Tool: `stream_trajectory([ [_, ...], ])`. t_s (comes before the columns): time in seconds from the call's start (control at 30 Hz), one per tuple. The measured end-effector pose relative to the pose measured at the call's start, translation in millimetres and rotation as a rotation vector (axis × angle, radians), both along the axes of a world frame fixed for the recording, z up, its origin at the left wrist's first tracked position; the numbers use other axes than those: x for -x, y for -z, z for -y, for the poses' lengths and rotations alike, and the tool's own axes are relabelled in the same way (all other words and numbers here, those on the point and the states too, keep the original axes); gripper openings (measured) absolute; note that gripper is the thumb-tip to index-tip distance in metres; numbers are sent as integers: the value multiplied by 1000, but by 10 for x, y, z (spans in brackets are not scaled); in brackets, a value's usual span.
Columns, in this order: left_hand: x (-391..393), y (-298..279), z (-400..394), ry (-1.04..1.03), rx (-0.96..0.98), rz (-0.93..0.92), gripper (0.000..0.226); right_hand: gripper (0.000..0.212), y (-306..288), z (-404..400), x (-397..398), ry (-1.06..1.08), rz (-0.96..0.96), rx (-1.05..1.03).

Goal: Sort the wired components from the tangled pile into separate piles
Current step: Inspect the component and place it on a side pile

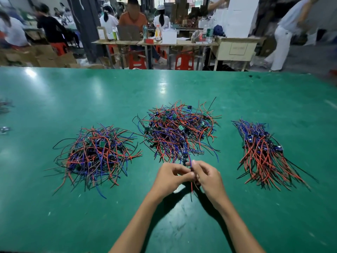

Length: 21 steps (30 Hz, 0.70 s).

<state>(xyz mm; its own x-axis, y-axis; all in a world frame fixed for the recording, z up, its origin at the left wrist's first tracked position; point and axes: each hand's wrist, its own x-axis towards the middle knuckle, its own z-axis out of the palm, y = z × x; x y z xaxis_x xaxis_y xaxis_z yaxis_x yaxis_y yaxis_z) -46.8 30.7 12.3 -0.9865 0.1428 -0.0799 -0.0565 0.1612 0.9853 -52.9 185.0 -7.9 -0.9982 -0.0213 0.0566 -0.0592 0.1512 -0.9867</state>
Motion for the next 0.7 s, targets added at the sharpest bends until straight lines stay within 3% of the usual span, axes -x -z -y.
stream_trajectory([
  [0.33,-142,171,85,-75,-37,-115,7,20,-28,-49,-58,40,-6,227],
  [0.57,-144,143,115,-270,-279,-114,11,20,-27,-100,-55,45,6,322],
  [0.7,-142,158,115,-239,-275,-125,11,15,-23,-71,-86,-39,-51,245],
])
